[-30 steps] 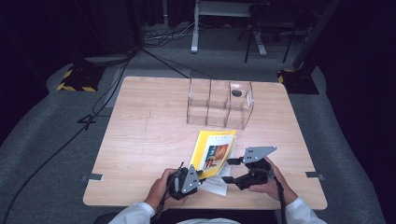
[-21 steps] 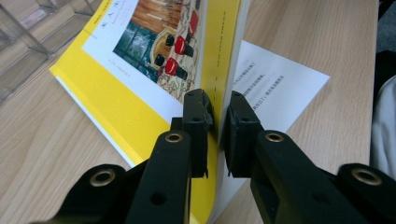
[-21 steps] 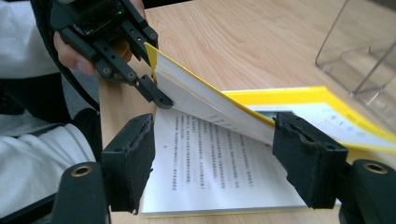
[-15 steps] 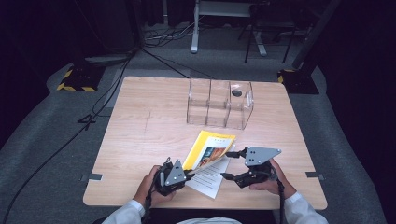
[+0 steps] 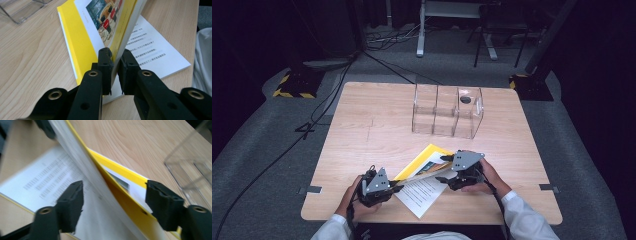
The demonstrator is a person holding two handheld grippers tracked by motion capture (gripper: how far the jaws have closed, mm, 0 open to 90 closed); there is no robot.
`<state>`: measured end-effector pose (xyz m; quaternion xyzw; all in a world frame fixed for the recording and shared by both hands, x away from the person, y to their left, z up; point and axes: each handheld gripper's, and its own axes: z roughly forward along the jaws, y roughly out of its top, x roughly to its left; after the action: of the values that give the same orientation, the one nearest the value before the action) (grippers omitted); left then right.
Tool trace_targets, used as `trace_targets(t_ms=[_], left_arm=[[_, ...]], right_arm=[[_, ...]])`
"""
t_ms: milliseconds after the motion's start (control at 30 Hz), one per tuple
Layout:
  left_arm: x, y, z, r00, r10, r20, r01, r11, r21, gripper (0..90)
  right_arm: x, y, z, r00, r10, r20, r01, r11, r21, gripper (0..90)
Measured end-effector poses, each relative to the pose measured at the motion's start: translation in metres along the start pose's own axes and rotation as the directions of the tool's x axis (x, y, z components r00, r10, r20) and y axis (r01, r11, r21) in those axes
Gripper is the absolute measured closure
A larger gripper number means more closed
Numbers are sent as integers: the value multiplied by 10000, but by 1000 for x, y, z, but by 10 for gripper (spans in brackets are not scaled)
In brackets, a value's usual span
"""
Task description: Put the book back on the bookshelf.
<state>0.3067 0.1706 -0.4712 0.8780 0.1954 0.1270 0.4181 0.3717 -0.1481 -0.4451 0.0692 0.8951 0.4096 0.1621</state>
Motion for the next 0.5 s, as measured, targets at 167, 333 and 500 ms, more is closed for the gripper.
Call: trace_targets(t_ms=[167, 333, 500], left_arm=[[9, -6, -5, 9996, -270, 16, 270, 9996, 69, 781], [15, -10, -7, 9992, -387, -138, 389, 9991, 168, 745], [17, -10, -9, 9950, -636, -764, 664, 9972, 337, 645]], right_arm=[[-6, -17, 4, 9999, -110, 98, 108, 9998, 172, 520], [-4, -27, 7, 9961, -845, 255, 844, 9964, 54, 671], [9, -22, 9, 9791, -1884, 764, 1877, 9821, 157, 752]])
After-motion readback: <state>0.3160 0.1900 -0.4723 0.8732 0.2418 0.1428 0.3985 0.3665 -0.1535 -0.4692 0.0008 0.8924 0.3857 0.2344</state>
